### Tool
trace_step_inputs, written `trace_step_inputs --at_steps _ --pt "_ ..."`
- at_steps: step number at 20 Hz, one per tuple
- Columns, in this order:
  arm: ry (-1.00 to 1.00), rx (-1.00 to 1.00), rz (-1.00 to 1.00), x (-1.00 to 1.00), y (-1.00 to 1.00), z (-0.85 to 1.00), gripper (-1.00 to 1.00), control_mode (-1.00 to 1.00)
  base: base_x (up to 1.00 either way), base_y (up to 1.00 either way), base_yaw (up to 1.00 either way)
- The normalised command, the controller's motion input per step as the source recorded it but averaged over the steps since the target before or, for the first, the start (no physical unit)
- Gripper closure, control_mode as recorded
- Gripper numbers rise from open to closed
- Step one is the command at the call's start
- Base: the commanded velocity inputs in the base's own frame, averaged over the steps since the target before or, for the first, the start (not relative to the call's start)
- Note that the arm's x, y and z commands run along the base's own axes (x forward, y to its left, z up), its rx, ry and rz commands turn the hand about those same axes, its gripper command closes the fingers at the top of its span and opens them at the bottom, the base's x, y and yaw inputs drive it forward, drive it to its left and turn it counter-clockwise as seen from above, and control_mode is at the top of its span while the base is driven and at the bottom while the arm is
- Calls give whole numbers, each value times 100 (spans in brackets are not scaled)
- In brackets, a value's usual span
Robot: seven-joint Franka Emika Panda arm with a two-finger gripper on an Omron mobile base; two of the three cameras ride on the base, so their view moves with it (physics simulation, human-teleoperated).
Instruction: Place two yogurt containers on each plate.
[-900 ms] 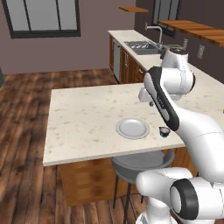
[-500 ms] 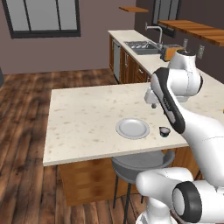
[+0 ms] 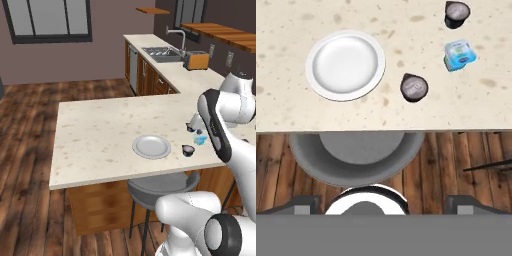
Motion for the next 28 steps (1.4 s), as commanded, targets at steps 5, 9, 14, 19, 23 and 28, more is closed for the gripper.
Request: trace_step_inputs --at_steps 5,9,14,19,23,28 --pt "-6 0 0 19 -39 -63 -100 -100 0 0 0" --pt "-8 0 0 37 -16 -65 -100 -100 0 0 0" --pt "-8 0 0 56 7 -49 -100 -100 0 0 0" --pt "-4 -4 -4 45 0 -36 -100 -100 0 0 0" --pt "0 -1 -5 34 -5 -22 -100 -100 0 0 0" --pt "3 0 -3 33 -11 -24 -100 -100 0 0 0"
